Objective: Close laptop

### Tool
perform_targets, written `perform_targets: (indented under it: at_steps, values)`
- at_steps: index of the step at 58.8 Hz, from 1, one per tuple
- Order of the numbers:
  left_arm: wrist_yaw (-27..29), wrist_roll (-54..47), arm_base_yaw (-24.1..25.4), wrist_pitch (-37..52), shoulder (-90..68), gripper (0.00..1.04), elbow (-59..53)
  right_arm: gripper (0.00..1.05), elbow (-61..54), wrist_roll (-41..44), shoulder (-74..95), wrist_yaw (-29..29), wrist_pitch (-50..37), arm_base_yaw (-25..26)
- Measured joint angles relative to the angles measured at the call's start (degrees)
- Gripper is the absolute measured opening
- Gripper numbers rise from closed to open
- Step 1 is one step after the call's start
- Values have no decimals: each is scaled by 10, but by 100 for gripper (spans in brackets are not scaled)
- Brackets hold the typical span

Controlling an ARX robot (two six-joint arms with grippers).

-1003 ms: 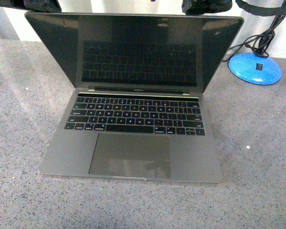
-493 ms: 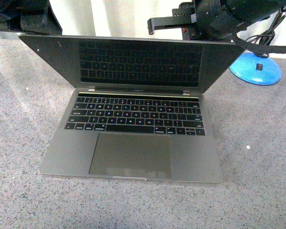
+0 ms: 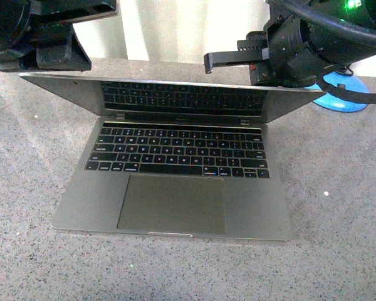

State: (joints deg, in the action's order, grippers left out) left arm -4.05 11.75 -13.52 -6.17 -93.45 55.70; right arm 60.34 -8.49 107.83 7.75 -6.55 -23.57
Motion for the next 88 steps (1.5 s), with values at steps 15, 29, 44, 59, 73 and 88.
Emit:
perform_targets:
  at_steps: [15,29,44,59,73,88]
  values:
    - [-1,6,-1,14,-6,4,-19,1,-19,-3,-2,2,-4,6]
    - [-1,6,-1,26,-9,4,-37,1,-37,-9,-2,2,-10,6]
    - [-1,11,-4,36,-14,4,-55,1,-51,-16,-5,3,-11,4]
    - [-5,26,-15,46,-17,4,-73,1,-65,-27,-7,5,-16,0]
    - [-4,38,-23,61,-19,4,-90,1,-88,-43,-7,6,-30,-2]
    - [-5,45,-26,77,-29,4,-110,1,-111,-60,-7,4,-48,-2]
